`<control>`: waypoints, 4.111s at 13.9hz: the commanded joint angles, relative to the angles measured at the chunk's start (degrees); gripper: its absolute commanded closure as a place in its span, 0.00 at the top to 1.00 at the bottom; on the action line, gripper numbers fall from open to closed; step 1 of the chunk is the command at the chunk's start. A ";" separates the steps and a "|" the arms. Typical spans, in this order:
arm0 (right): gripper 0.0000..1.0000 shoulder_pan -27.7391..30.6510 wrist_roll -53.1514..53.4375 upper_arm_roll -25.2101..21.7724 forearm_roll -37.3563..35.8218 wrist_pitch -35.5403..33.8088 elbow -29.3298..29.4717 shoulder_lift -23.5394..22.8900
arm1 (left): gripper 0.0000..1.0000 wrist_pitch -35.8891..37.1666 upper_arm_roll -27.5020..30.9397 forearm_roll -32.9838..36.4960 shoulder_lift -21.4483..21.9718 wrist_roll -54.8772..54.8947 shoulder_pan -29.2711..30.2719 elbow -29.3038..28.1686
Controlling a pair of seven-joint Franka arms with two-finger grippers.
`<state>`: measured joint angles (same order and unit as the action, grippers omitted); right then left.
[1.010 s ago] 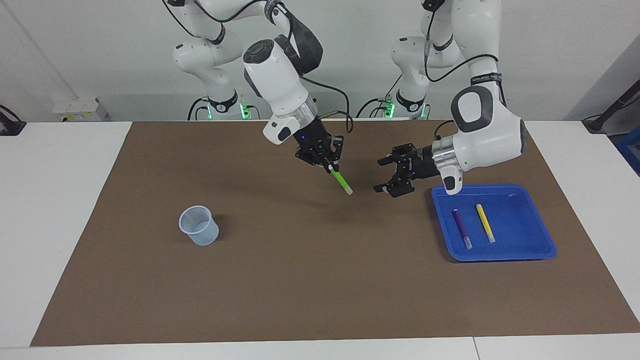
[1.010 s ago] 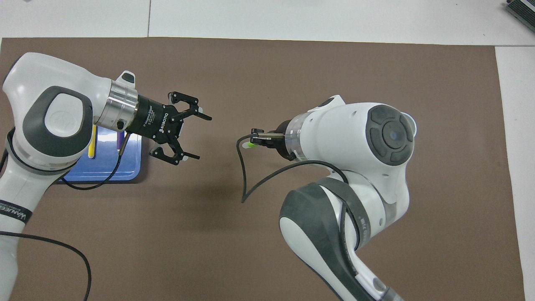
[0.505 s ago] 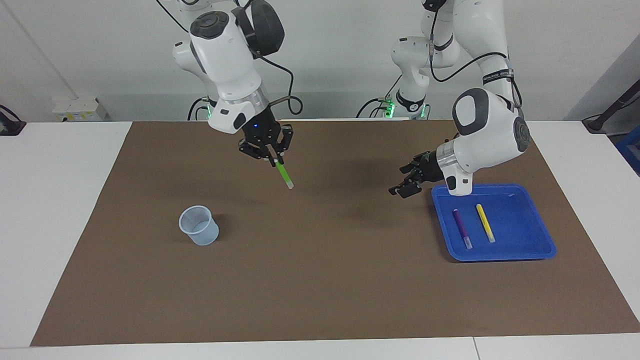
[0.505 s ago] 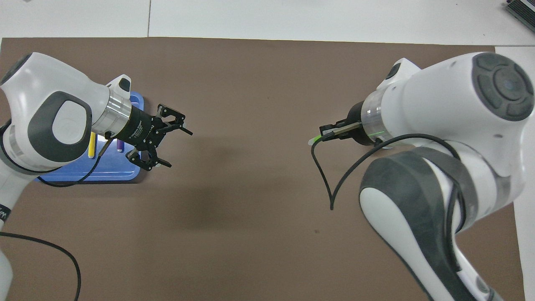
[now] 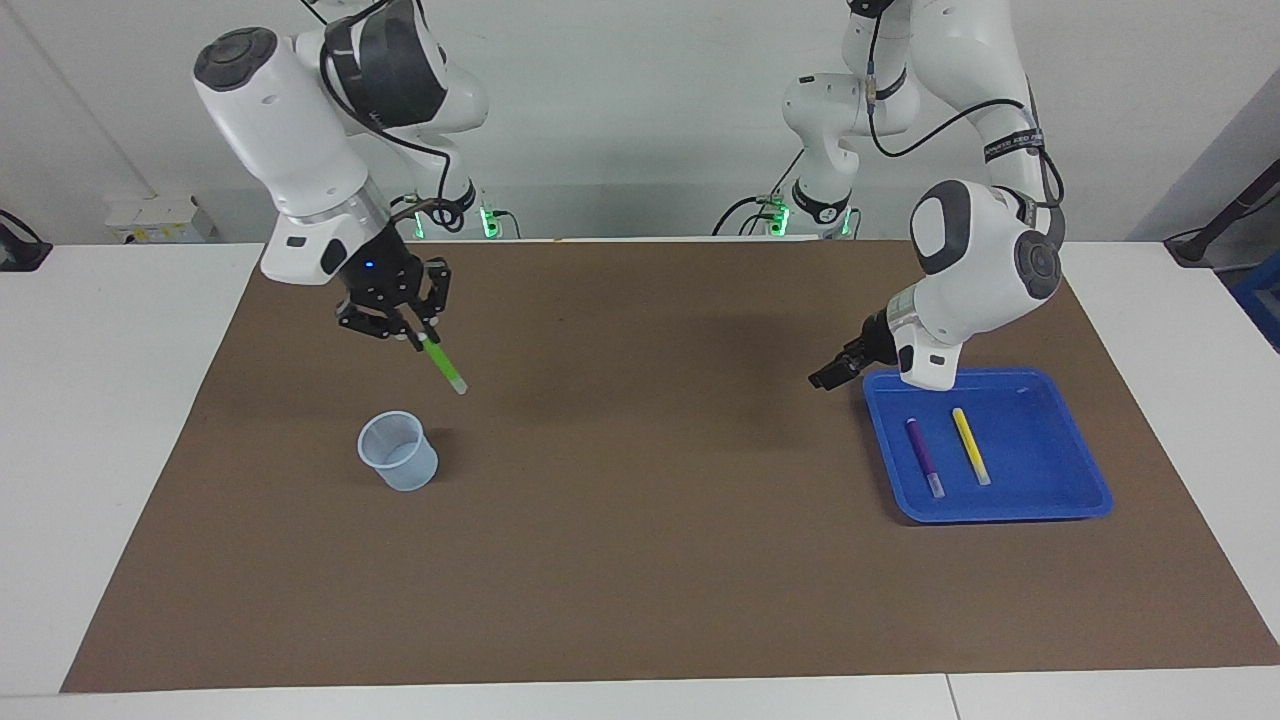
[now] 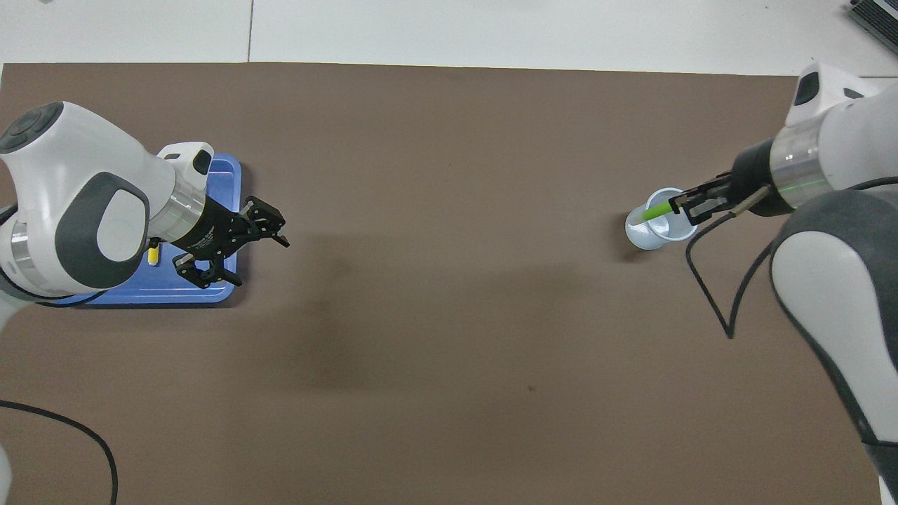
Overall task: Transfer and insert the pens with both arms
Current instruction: 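Carry the green pen to the white cup with the right gripper, then insert the green pen into the cup while the left gripper grasps yellow pen, then withdraw the right gripper from the cup while the left gripper lifts yellow pen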
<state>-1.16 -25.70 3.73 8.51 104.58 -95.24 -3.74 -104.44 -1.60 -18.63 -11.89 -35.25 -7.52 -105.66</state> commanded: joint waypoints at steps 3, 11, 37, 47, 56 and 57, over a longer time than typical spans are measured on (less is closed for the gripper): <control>0.00 6.69 -10.77 0.84 -1.83 0.01 -1.44 1.01 | 1.00 -7.69 -0.07 2.64 2.75 9.91 3.47 -5.95; 0.00 8.54 -14.45 0.93 -1.83 11.51 -9.88 2.86 | 1.00 -21.85 -0.07 3.42 3.89 28.71 10.41 -12.29; 1.00 4.94 -25.99 1.01 -1.83 11.28 -13.75 1.36 | 0.54 -42.78 0.11 11.95 -6.57 53.26 17.02 -10.80; 1.00 0.20 -7.02 1.63 -0.78 -2.88 -13.13 7.95 | 0.08 -43.48 0.02 11.95 -7.80 53.09 16.58 -10.89; 1.00 -7.01 23.82 1.63 6.59 -5.09 -12.96 11.39 | 0.00 -27.08 -0.16 11.16 -7.45 51.07 17.81 -3.96; 1.00 -7.01 26.72 1.63 7.82 -5.00 -12.96 11.56 | 0.00 -24.09 -0.16 11.08 -7.27 50.02 17.63 -2.64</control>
<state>-8.39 -3.88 5.51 13.79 99.93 -108.01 6.95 -134.94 -1.40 -7.92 -18.71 16.56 9.74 -112.30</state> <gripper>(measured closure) 0.000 0.833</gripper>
